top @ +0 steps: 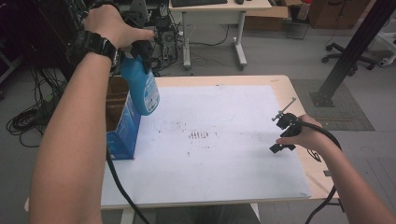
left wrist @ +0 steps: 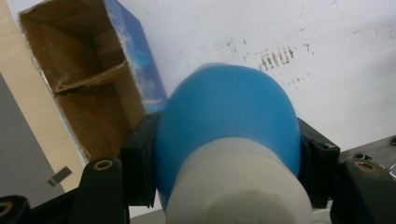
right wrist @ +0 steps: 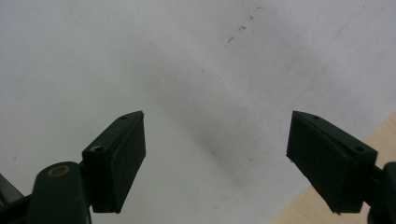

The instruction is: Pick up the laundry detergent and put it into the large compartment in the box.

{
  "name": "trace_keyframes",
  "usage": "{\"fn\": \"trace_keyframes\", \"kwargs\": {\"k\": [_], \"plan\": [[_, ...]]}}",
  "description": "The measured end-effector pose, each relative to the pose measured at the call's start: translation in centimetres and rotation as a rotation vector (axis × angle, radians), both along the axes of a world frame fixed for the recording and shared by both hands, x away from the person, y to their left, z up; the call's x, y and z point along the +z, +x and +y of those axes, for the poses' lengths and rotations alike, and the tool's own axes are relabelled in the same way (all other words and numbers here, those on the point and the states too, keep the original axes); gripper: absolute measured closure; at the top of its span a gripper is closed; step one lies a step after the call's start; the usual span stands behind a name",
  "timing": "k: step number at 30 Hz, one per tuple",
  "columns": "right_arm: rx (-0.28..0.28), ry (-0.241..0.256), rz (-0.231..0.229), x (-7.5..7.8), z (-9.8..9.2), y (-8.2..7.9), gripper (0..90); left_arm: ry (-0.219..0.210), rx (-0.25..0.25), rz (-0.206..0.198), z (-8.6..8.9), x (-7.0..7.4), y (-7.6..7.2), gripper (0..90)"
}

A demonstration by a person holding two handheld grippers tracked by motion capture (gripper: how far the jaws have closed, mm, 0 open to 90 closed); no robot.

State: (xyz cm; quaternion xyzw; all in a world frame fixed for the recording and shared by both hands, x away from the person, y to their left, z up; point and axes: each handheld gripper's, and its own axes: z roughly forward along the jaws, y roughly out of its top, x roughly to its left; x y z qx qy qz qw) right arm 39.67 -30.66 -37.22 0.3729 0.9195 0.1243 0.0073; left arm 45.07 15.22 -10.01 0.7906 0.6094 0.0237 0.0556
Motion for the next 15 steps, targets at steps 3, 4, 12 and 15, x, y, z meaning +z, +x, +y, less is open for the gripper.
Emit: {"fn": "trace_keyframes", "kwargs": {"k": [3, 4, 12, 15], "plan": [[0.0, 0.001, -0.001, 0.1, 0.0, 0.0, 19.8, 0.007, 0.011, 0.001, 0.7, 0.2, -0.1, 37.5], [-0.001, -0.001, -0.001, 0.1, -0.1, 0.0, 19.7, 0.012, 0.009, 0.001, 0.8, 0.3, -0.2, 37.5], [-0.007, -0.002, 0.001, 0.1, -0.2, 0.1, 19.8, 0.02, 0.056, 0.005, 2.6, 1.0, -0.4, 37.5], [-0.009, -0.003, 0.003, 0.1, -0.3, 0.1, 19.8, 0.022, 0.081, 0.004, 3.3, 1.1, -0.5, 37.5]]}}
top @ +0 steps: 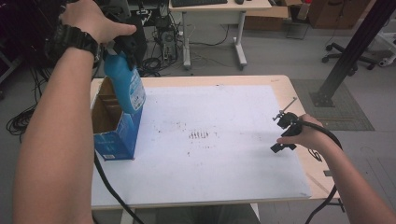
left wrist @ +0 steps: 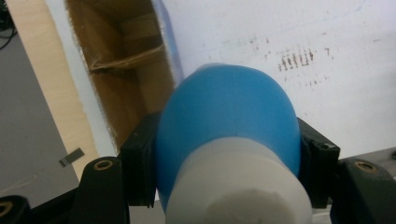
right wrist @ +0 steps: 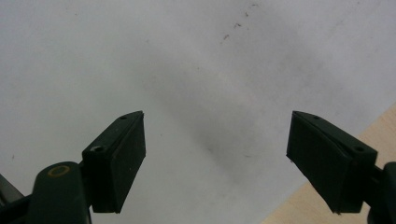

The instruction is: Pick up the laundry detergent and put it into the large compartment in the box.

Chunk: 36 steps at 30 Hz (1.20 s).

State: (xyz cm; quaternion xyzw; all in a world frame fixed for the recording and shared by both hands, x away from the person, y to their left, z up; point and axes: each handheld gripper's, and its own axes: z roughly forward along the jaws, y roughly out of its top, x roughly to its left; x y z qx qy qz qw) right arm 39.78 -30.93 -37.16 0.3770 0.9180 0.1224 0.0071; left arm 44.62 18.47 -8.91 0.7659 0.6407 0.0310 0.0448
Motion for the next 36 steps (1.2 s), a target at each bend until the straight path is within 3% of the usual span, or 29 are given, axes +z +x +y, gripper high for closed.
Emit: {"fn": "trace_keyframes", "kwargs": {"k": [10, 20, 36], "plan": [[-0.002, -0.003, 0.003, -0.1, 0.0, 0.0, 19.8, 0.018, 0.069, -0.009, 2.2, 0.2, -0.1, 37.5], [-0.009, -0.004, 0.0, 0.1, -0.2, 0.0, 19.8, 0.009, 0.12, -0.016, 4.1, 0.4, -0.4, 37.5], [-0.011, -0.008, -0.001, 0.1, -0.3, -0.1, 19.8, 0.031, 0.2, -0.023, 7.2, -0.1, -1.0, 37.5]]}}
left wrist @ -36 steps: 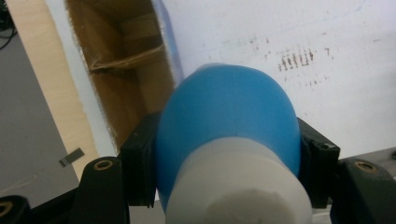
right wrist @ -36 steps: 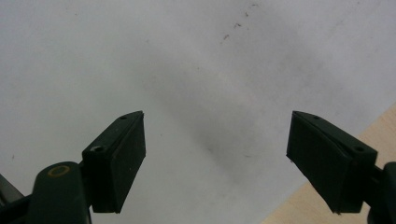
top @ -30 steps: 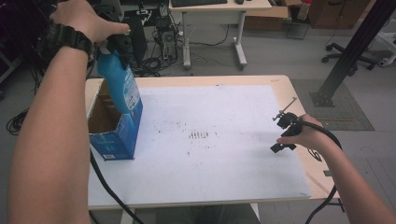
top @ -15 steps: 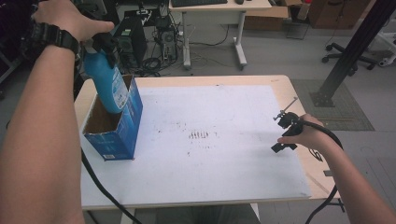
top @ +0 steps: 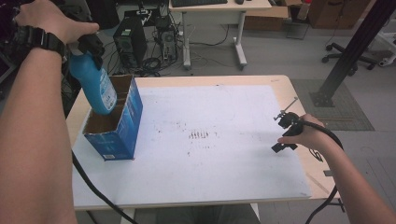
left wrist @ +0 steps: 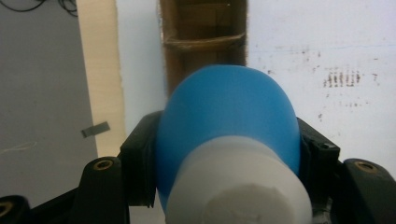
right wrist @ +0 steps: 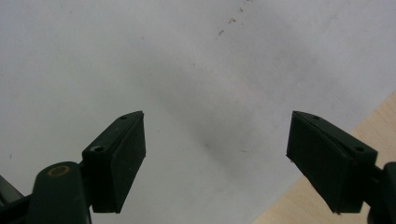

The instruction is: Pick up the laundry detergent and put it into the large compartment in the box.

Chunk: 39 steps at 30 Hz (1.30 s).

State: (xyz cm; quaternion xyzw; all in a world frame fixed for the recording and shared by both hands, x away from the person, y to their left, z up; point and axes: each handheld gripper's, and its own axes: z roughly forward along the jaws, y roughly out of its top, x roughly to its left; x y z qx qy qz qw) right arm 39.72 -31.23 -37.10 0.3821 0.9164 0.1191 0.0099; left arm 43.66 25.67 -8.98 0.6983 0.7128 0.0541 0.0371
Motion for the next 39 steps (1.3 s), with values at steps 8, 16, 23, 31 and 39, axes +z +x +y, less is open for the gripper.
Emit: {"fn": "trace_keyframes", "kwargs": {"k": [8, 16, 23, 31, 39], "plan": [[-0.004, -0.004, 0.003, -0.1, 0.0, 0.0, 19.7, -0.005, 0.043, 0.0, 1.2, -0.6, -0.1, 37.5], [0.001, -0.004, 0.007, -0.4, 0.1, 0.0, 19.7, -0.013, 0.042, 0.01, 1.2, -1.1, 0.0, 37.5], [0.002, -0.004, 0.008, -0.5, 0.2, 0.0, 19.7, -0.001, 0.045, 0.012, 1.1, -1.4, 0.2, 37.5], [0.001, -0.006, 0.012, -0.7, 0.2, 0.0, 19.7, -0.001, 0.045, 0.027, 1.0, -2.4, 0.5, 37.5], [0.001, -0.005, 0.015, -0.8, 0.1, 0.0, 19.7, -0.008, 0.042, 0.026, 0.7, -3.2, 0.8, 37.5]]}}
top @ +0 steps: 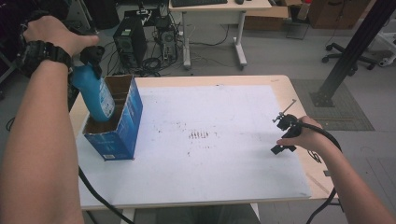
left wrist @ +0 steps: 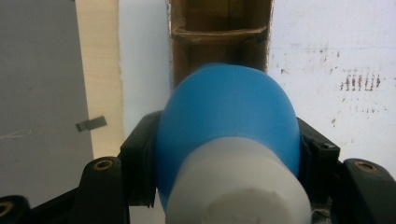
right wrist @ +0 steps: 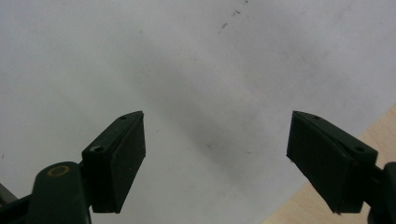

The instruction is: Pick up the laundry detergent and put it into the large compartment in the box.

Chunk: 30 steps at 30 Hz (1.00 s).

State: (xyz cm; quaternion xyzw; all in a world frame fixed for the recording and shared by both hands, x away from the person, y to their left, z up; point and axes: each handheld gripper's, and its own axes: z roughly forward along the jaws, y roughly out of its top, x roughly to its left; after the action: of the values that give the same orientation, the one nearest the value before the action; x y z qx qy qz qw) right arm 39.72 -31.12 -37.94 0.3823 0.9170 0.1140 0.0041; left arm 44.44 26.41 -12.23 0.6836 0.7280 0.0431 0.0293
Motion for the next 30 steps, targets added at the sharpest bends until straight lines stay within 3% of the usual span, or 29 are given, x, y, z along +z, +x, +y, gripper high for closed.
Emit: {"fn": "trace_keyframes", "kwargs": {"k": [30], "plan": [[0.002, -0.004, 0.008, -0.7, 0.1, -0.1, 19.7, -0.005, -0.015, 0.031, -0.1, -3.7, 0.7, 37.5]]}}
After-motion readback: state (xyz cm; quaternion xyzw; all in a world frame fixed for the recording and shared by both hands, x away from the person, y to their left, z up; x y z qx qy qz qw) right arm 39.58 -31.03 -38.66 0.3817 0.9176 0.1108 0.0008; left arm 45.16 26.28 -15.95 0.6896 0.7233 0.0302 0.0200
